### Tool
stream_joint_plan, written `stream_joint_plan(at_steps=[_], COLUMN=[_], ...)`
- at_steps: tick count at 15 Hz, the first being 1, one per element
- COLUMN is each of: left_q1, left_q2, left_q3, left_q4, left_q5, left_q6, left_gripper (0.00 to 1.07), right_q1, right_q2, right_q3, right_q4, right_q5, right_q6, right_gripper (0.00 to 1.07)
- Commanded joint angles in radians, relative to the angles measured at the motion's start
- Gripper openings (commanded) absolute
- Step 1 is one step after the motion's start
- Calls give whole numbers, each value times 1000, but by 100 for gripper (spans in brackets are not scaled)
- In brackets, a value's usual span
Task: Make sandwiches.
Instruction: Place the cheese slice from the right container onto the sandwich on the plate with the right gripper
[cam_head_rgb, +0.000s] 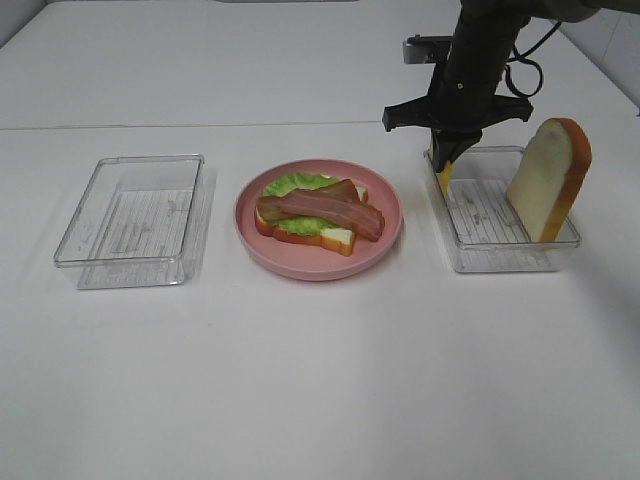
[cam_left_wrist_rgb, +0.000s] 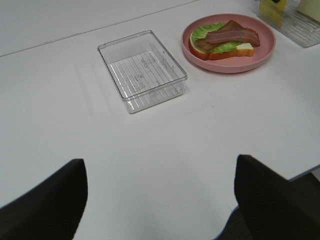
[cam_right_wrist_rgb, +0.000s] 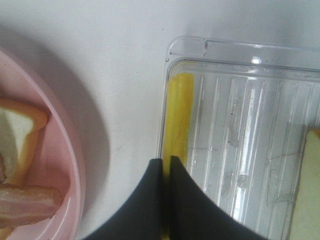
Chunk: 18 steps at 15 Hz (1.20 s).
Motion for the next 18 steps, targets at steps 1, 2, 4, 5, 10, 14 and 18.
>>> stream_joint_plan(at_steps=[1, 2, 4, 5, 10, 14, 18], left_q1=[-2, -2, -2, -2, -2, -2, -2], left_q2=[-22, -22, -22, -22, -22, -22, -22], left_q3=[4, 4, 4, 4, 4, 4, 4], left_q4=[-6, -6, -6, -6, -6, -6, -6], left_q5=[-6, -6, -6, -6, -6, -6, -6], left_q6=[-5, -5, -5, -5, -5, -5, -5], left_gripper=[77, 77, 77, 77, 77, 77, 77], right_q1=[-4, -4, -4, -3, 3, 91, 189], right_q2=[-33, -53, -102, -127, -200, -185, -95], right_q3=[-6, -6, -6, -6, -5, -4, -4], right_q4=[-1, 0, 8, 19, 296, 474, 599], right_q5=[6, 8, 14, 18, 44, 62, 15], right_q6=[-12, -12, -12, -12, -127, -222, -248], right_gripper=[0, 0, 0, 0, 0, 0, 0])
